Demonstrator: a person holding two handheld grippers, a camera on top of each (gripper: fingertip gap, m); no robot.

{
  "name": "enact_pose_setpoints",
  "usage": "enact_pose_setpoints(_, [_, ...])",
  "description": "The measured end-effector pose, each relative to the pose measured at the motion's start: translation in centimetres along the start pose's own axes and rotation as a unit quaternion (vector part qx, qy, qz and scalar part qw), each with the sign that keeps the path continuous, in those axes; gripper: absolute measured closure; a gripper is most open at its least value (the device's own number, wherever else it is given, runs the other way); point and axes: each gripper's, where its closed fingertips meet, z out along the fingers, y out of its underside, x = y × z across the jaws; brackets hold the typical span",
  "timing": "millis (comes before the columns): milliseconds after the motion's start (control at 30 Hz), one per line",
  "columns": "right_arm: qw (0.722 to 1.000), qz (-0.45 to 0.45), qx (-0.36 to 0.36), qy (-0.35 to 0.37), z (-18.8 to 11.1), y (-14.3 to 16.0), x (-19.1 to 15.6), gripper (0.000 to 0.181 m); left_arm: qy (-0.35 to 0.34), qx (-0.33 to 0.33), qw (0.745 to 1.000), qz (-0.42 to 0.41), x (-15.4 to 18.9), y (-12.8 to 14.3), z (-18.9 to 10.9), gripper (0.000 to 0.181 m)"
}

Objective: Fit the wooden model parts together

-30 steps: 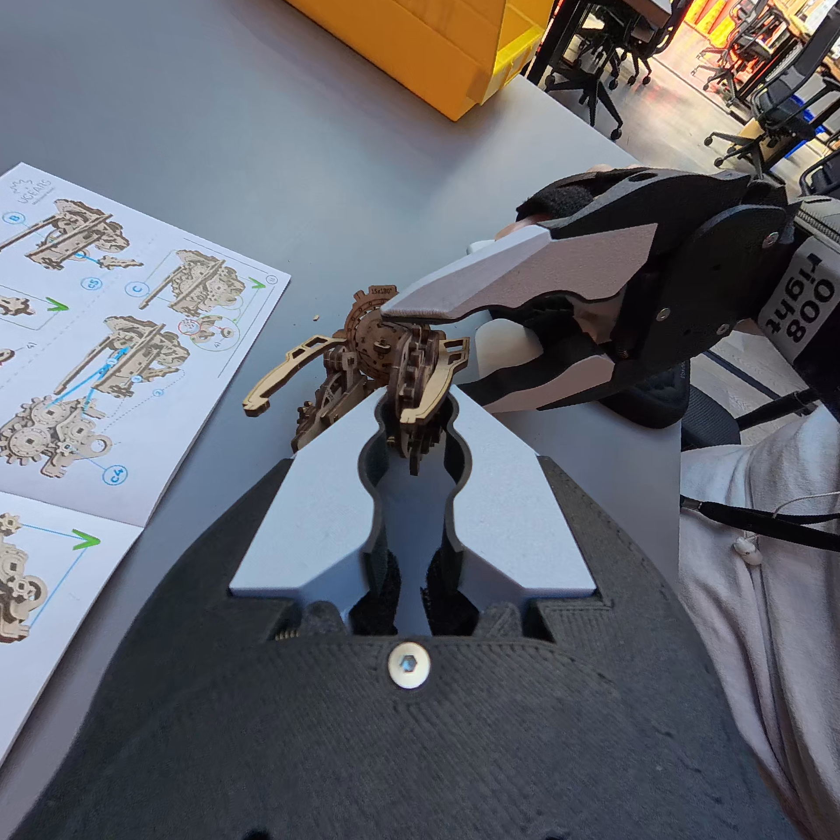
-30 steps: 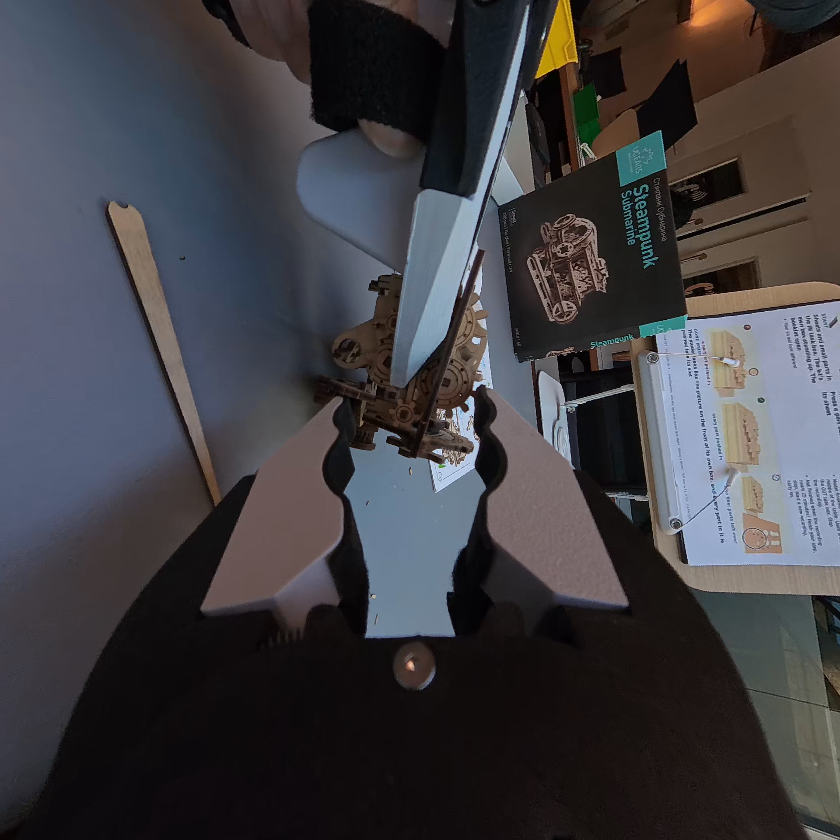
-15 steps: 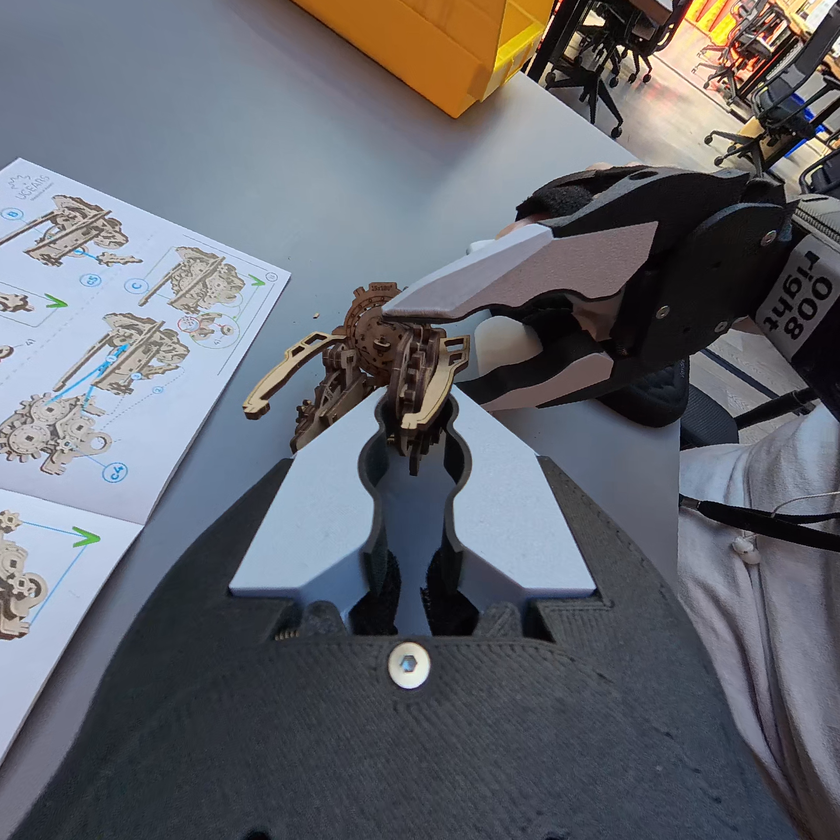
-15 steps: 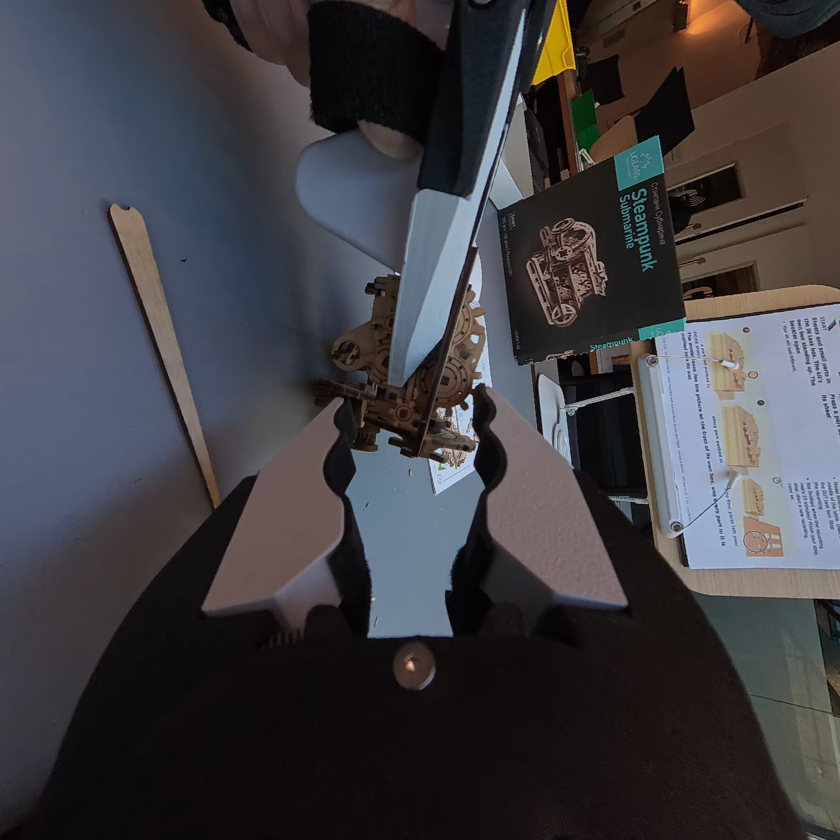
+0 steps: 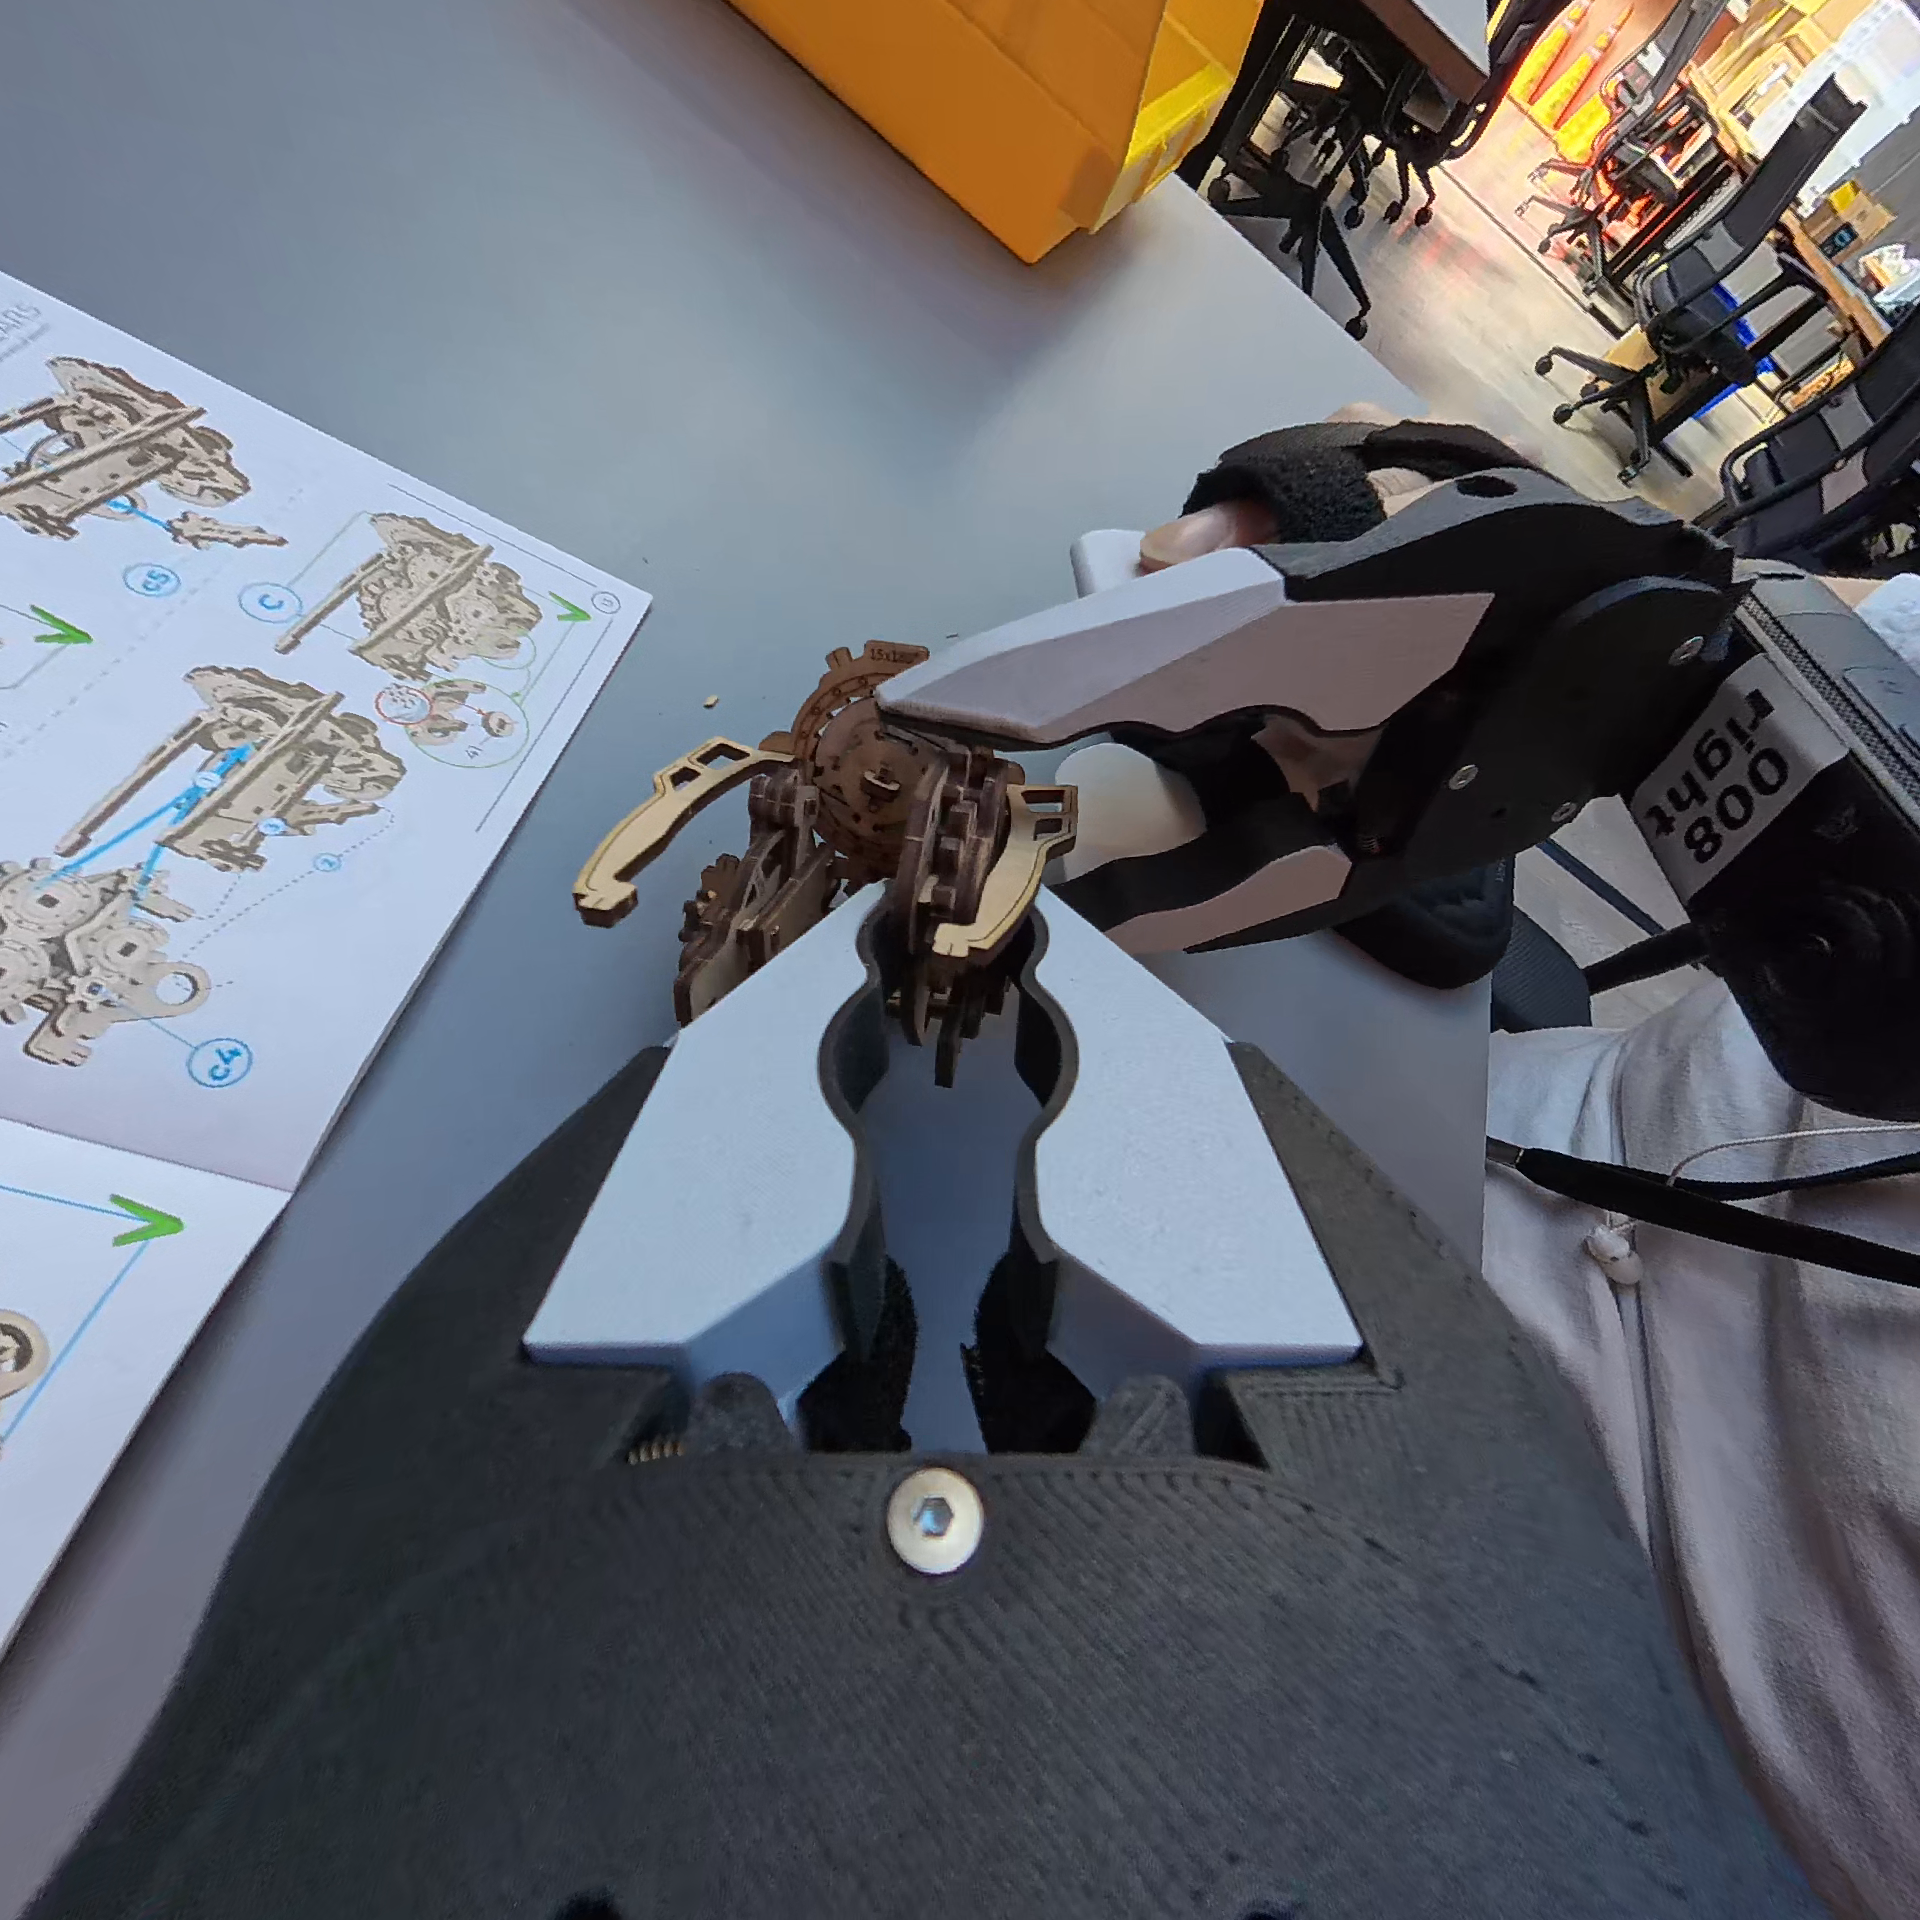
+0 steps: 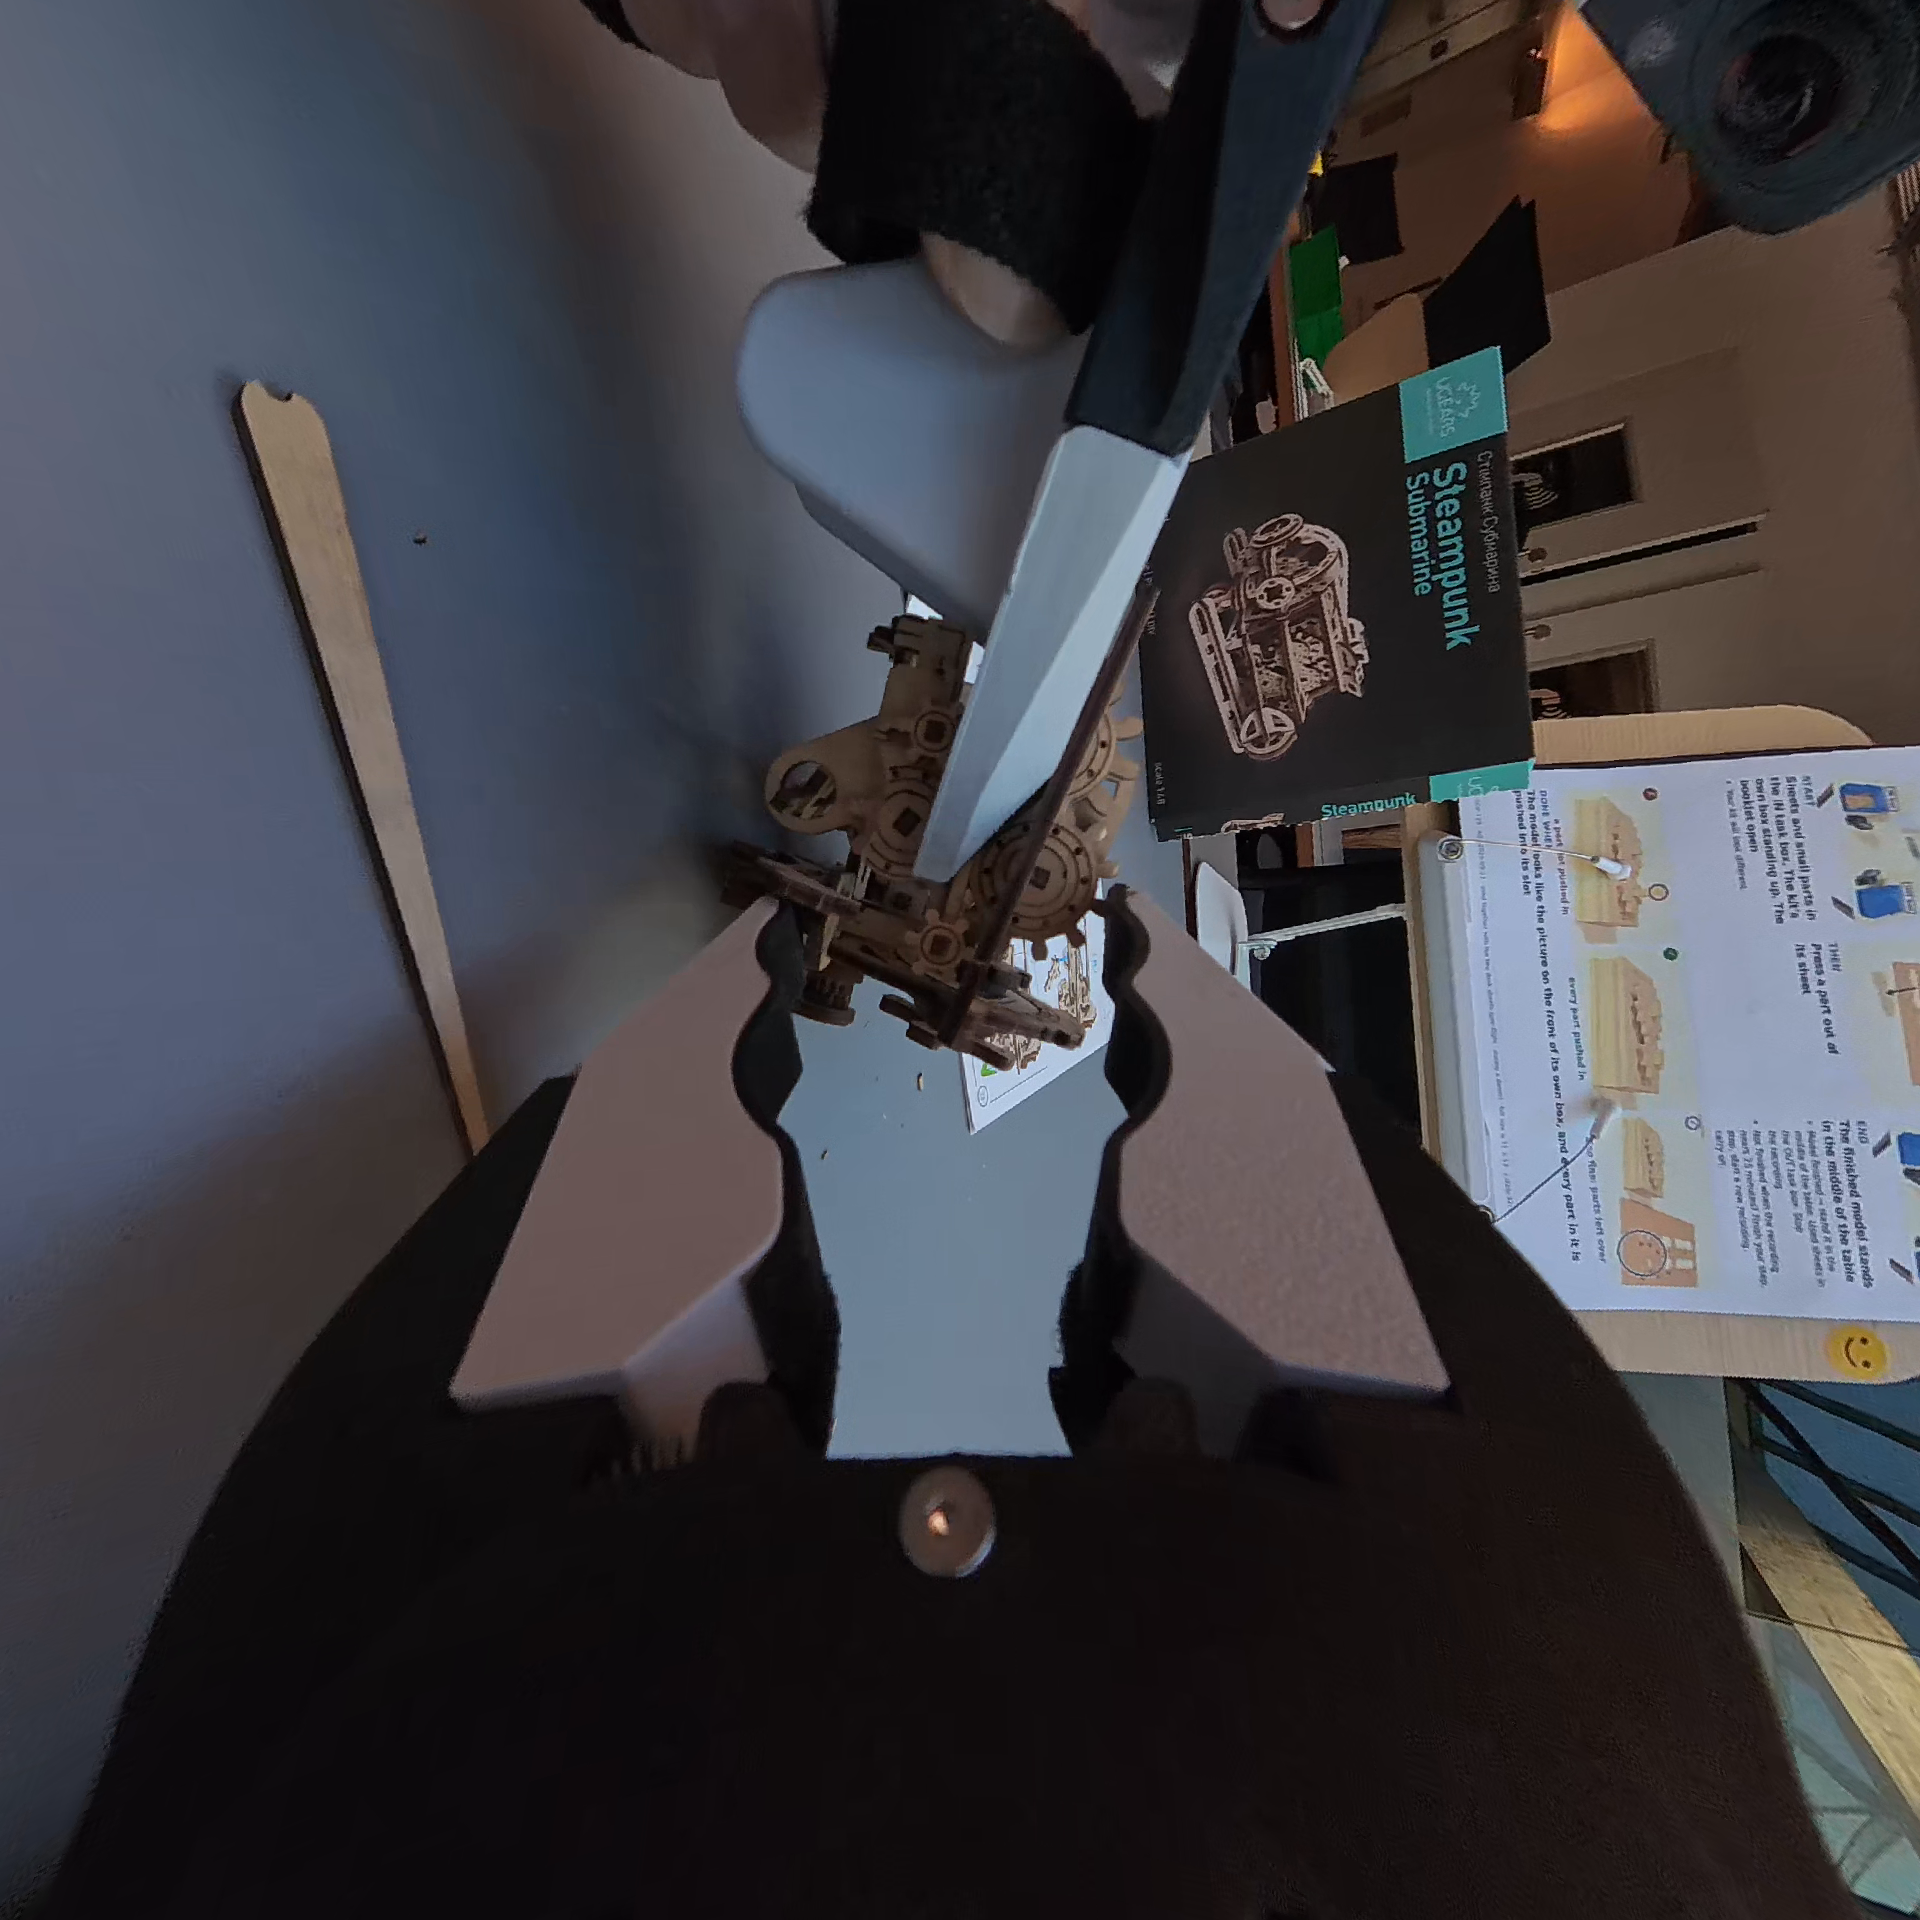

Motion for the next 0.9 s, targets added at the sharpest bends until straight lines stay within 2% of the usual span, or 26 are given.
enact_pose_setpoints(900, [0.999,0.037,0.017,-0.003,-0.19,-0.11,0.24,0.129,0.004,-0.023,1.0,0.01,0.04,0.11,-0.01,0.164])
